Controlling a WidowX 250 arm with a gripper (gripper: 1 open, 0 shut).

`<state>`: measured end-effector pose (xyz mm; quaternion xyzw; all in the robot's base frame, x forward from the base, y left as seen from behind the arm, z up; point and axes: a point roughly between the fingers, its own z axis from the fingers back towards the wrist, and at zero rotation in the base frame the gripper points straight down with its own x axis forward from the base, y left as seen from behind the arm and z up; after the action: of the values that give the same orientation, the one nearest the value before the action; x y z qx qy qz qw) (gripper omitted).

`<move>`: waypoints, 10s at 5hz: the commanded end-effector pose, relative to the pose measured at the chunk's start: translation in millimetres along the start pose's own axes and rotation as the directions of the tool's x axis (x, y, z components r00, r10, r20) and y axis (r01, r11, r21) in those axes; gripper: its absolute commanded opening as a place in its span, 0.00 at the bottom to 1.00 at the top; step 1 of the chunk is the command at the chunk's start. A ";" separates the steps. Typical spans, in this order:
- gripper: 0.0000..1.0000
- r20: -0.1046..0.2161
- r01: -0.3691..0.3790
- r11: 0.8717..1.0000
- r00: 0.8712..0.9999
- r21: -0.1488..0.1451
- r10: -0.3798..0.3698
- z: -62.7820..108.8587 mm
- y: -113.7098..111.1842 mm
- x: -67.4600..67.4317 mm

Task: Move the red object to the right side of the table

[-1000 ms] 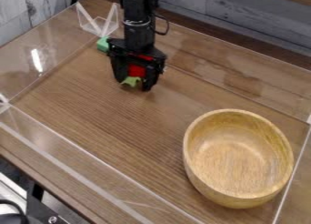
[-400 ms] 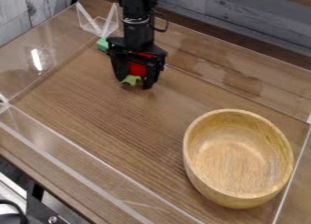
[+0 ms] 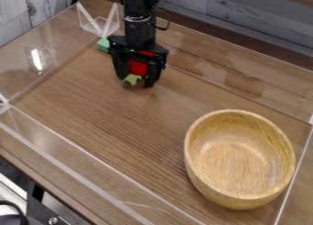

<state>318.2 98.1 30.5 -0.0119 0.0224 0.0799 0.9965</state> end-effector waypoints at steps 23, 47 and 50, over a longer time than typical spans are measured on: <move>0.00 0.053 -0.022 0.990 0.998 -0.137 0.029 50.9 -43.5 44.6; 0.00 0.035 0.310 0.935 0.950 -0.172 -0.309 7.8 -134.1 30.5; 0.00 0.026 0.305 0.937 0.952 -0.170 -0.305 -4.1 -131.4 29.8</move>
<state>367.5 -27.5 28.3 -0.1054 0.0189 -0.0717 0.9917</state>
